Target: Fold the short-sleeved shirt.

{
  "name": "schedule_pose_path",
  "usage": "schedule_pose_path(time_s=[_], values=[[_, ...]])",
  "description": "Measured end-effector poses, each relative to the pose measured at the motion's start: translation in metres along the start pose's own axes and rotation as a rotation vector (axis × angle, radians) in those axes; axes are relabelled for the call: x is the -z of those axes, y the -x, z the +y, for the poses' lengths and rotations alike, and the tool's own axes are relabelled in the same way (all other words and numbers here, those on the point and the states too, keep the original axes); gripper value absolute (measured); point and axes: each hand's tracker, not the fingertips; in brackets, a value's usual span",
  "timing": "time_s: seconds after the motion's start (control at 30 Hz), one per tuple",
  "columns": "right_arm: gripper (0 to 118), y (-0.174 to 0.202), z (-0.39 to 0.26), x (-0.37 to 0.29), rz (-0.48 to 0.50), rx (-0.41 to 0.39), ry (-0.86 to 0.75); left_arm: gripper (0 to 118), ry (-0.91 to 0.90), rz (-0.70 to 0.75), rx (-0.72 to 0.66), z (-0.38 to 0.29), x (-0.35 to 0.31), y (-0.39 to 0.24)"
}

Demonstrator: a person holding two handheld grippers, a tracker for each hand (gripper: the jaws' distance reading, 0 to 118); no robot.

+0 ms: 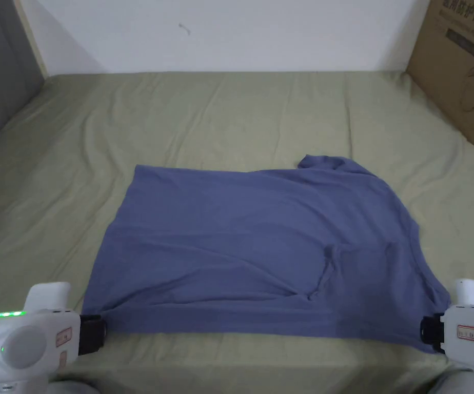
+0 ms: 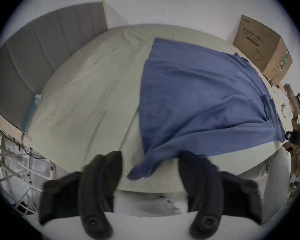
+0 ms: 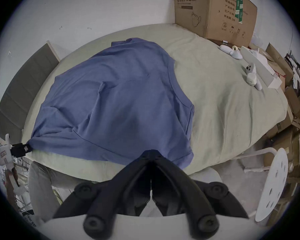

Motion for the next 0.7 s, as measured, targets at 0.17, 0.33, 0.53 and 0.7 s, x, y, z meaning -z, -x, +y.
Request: schedule_pose_path(time_s=[0.17,0.33,0.53,0.7], values=[[0,-0.001,-0.003,-0.002,0.004,0.012,0.012,6,0.018,0.002,0.023,-0.002,0.009,-0.003],[5,-0.007,-0.002,-0.013,0.005,0.007,-0.024,5,0.004,-0.012,0.012,0.004,-0.005,-0.003],[75,-0.013,0.005,-0.007,-0.023,-0.044,-0.017,5,-0.006,-0.004,0.025,0.002,-0.013,-0.012],[0,-0.025,0.003,0.015,-0.001,-0.011,0.047,5,0.001,-0.010,0.017,0.002,-0.016,-0.010]])
